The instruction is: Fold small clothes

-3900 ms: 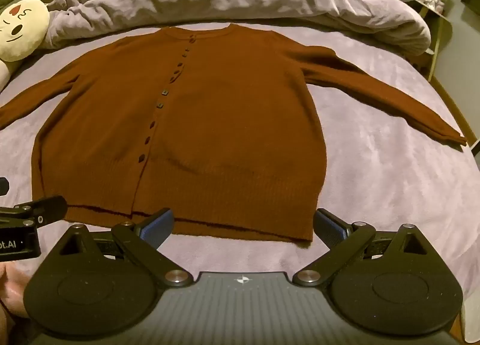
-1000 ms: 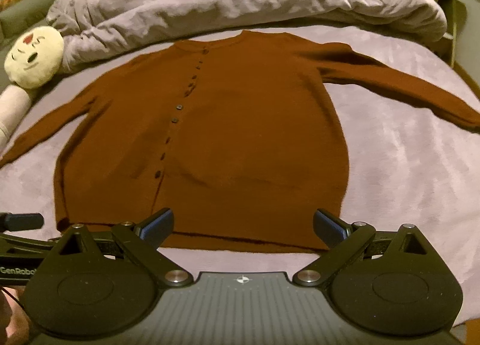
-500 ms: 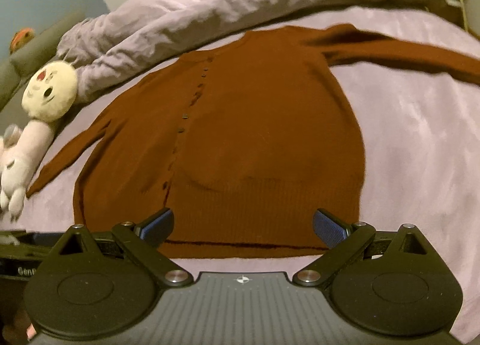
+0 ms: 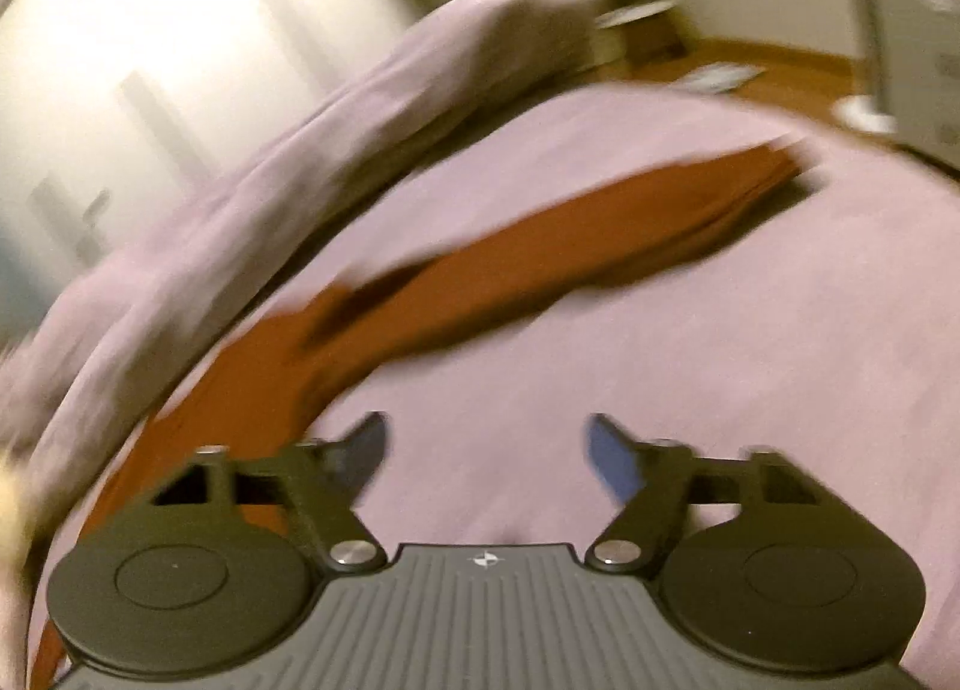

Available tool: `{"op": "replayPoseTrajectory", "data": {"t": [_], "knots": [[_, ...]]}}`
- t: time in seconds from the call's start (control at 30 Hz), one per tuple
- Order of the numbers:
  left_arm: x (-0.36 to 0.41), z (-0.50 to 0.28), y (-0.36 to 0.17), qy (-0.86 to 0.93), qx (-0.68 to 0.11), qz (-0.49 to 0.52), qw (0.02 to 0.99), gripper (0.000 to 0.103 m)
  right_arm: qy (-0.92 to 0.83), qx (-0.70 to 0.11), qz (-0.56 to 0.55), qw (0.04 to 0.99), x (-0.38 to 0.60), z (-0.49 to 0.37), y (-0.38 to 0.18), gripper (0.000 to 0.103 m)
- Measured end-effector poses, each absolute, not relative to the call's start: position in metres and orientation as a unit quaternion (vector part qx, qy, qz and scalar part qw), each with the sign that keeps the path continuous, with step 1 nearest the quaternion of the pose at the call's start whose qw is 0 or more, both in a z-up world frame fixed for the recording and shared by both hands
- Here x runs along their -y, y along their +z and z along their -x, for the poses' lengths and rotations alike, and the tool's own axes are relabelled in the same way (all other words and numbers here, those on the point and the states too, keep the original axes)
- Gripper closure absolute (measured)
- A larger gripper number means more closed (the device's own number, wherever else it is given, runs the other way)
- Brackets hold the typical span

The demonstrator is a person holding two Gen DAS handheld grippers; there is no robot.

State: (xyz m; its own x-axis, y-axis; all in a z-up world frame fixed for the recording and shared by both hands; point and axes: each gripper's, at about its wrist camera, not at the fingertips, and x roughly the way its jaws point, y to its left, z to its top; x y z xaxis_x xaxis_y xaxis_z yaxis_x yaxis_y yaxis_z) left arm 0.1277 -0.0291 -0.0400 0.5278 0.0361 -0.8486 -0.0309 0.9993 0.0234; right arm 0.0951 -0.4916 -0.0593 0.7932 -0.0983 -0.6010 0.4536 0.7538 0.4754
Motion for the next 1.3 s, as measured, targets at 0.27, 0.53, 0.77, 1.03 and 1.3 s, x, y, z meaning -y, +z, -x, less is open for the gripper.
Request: {"op": "replayPoseTrajectory", "data": {"t": [0.27,0.53,0.77,1.03,1.3], "knots": [[0.029,-0.174,-0.069,0.066,-0.492,-0.012,0.868,0.000,-0.263,-0.236,-0.428,0.832,0.599,-0.123,-0.087,0.065],[0.019,-0.174,-0.085,0.053,-0.487,-0.010,0.872,0.000,-0.262,-0.225,-0.475,0.810,0.620,-0.149,-0.108,0.065],[0.011,-0.172,-0.090,0.052,-0.490,0.016,0.870,0.000,-0.267,-0.246,-0.429,0.827,0.615,-0.162,-0.099,0.095],[-0.003,-0.177,-0.082,0.048,-0.500,0.030,0.864,0.000,-0.218,-0.229,-0.316,0.895,0.551,-0.191,-0.034,0.097],[-0.057,-0.155,-0.041,0.068,-0.438,0.089,0.892,0.000,0.001,-0.216,-0.156,0.964,0.366,-0.237,0.020,0.097]]}}
